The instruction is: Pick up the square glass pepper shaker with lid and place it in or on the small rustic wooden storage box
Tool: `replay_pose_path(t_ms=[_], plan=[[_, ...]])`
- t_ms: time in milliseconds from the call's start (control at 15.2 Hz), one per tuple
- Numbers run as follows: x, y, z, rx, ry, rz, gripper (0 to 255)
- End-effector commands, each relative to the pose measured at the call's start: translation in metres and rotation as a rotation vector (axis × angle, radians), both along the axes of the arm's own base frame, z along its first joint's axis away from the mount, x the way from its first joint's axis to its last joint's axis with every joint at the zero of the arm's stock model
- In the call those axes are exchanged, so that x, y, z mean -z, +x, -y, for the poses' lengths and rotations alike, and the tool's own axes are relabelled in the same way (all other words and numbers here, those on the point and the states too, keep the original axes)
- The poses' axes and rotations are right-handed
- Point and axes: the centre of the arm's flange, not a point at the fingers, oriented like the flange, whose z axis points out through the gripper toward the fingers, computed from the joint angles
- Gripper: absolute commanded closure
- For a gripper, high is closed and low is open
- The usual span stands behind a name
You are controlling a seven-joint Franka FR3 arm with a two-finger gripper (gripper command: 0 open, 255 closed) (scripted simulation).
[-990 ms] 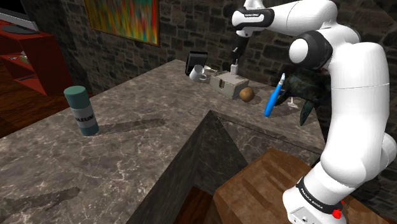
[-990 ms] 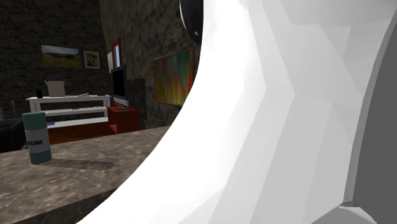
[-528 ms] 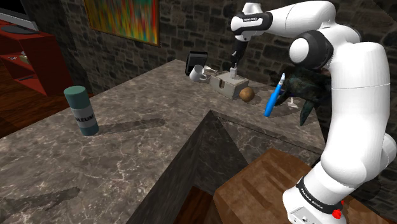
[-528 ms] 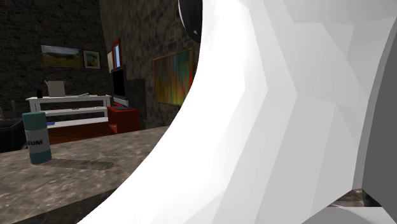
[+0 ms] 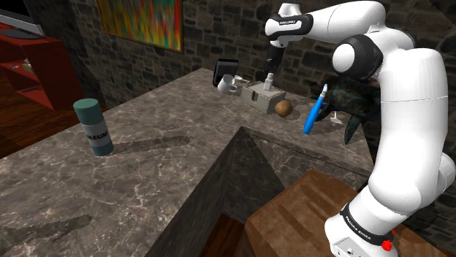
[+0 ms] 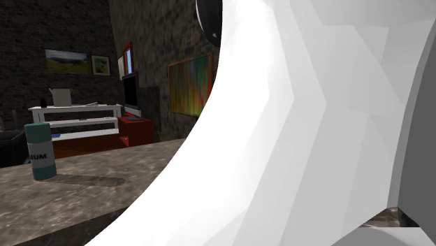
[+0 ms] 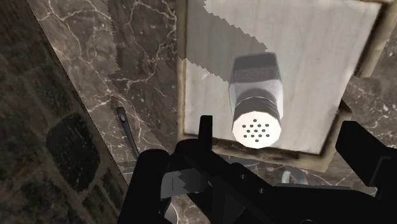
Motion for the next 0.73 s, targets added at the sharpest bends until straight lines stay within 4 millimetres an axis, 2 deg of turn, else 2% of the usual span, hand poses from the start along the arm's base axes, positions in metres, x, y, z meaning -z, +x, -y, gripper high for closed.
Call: replay_pose_path(t_ms=[0, 66, 330, 660], plan=[[0.0, 0.0, 0.0, 0.0, 0.0, 0.0, 0], [0.0, 0.0, 0.0, 0.0, 0.0, 0.0, 0], [-0.049, -0.006, -0.005, 0.0, 0.0, 0.0, 0], [-0.049, -0.006, -0.005, 0.0, 0.0, 0.0, 0]])
